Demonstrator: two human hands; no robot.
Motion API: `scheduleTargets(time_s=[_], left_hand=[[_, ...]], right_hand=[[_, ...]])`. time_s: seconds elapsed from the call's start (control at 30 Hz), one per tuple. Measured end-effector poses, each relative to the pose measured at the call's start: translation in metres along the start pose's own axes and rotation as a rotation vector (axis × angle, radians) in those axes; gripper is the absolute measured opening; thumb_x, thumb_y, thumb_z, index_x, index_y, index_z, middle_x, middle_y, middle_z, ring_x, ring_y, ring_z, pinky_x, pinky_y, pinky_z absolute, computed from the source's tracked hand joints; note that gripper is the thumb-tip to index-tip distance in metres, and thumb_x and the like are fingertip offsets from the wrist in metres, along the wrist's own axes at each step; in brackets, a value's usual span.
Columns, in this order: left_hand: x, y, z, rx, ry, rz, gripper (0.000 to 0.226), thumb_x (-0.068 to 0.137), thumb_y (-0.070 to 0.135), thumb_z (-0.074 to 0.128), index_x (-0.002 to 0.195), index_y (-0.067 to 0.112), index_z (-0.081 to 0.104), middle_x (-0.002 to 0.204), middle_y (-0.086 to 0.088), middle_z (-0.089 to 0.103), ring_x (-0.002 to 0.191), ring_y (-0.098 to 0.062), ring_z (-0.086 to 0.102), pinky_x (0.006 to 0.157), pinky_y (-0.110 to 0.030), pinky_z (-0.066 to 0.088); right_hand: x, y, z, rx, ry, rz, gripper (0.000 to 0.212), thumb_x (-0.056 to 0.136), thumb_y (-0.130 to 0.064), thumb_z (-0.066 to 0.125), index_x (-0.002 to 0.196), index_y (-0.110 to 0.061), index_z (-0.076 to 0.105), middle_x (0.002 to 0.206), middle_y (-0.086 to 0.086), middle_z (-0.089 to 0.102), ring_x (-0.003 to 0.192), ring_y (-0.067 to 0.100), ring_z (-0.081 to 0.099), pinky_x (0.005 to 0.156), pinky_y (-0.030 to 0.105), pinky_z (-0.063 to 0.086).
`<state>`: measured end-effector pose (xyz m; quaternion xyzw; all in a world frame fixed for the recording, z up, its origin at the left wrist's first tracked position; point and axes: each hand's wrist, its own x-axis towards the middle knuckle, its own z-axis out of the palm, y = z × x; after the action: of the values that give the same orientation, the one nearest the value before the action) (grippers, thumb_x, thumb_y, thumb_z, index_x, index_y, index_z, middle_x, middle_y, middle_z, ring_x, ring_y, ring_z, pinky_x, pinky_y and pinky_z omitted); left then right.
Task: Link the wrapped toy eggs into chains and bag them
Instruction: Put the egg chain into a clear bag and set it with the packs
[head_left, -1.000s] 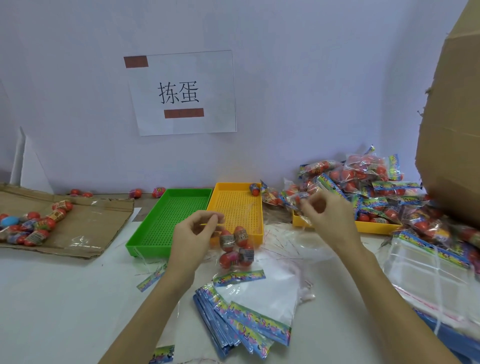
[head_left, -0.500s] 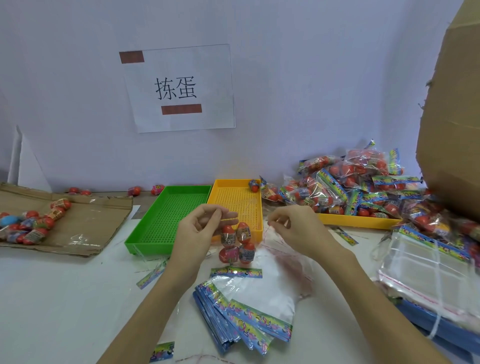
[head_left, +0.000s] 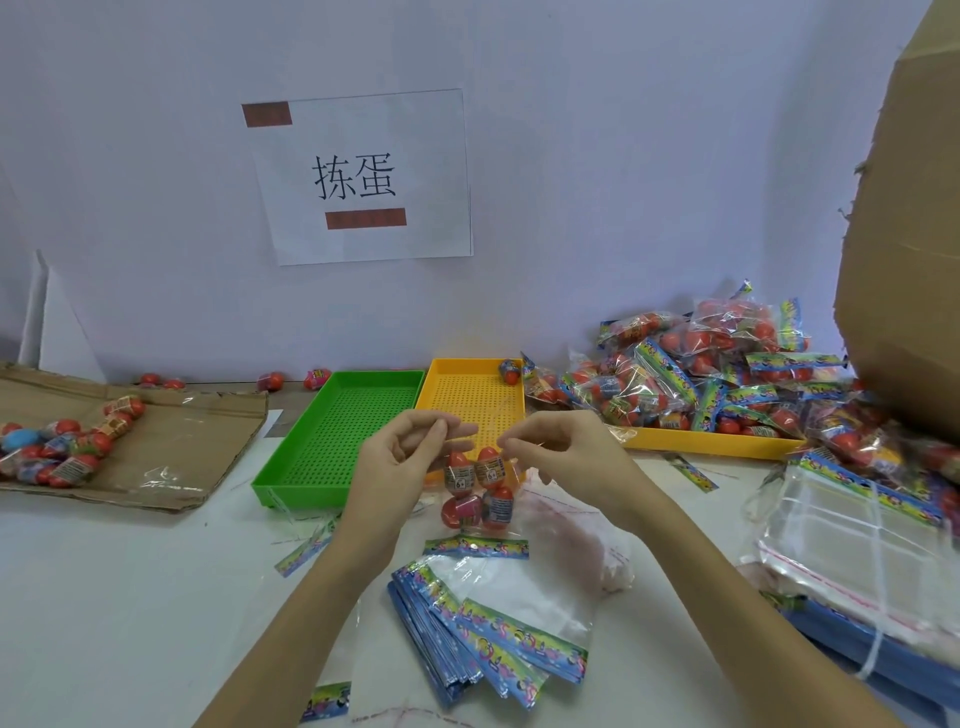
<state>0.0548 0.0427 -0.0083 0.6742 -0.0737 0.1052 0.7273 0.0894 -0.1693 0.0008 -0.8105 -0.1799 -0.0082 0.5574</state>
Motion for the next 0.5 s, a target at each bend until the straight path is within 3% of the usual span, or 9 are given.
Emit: scheduleTargets(time_s=[0.17,0.27,0.33,0.5], left_hand=[[0.0015,-0.0011,-0.0021,0.113,-0.002,-0.037,0.026,0.097,-0.008,0.062,0.112,0.009,0.072,0.108,-0.007,0.077,0.103,-0.025,0.073,0.085,-0.034,0.063],[0.0007,-0.004,-0.0039,0.161,0.025,-0.015,0.02,0.097,0.0,0.069,0.108,0.015,0.075,0.103,-0.007,0.075,0.095,-0.018,0.073,0.08,-0.027,0.062],[0.0012,-0.0053,-0.0051,0.135,0.039,-0.009,0.015,0.096,0.005,0.072,0.107,0.015,0.076,0.1,-0.009,0.076,0.089,-0.015,0.074,0.076,-0.024,0.06],[0.004,-0.0074,-0.0064,0.087,0.111,-0.003,0.016,0.092,0.004,0.076,0.105,0.012,0.075,0.087,-0.007,0.078,0.086,-0.02,0.077,0.078,-0.027,0.061]], right_hand=[[-0.0001,0.0004,-0.0046,0.017,-0.004,0.035,0.016,0.099,-0.018,0.066,0.1,-0.024,0.081,0.088,-0.008,0.077,0.081,0.011,0.074,0.063,0.018,0.055],[-0.0007,-0.0006,-0.0028,0.079,-0.015,0.076,0.012,0.097,-0.026,0.07,0.106,-0.027,0.077,0.084,-0.004,0.077,0.079,0.009,0.074,0.065,0.017,0.055],[-0.0009,-0.0015,0.0012,0.064,-0.011,0.078,0.022,0.091,-0.033,0.077,0.112,-0.027,0.073,0.083,-0.004,0.077,0.076,0.005,0.072,0.065,0.016,0.055],[0.0002,-0.0005,0.0009,0.021,0.012,0.089,0.013,0.093,-0.022,0.075,0.106,-0.022,0.077,0.087,-0.005,0.077,0.075,0.004,0.069,0.065,0.015,0.054]])
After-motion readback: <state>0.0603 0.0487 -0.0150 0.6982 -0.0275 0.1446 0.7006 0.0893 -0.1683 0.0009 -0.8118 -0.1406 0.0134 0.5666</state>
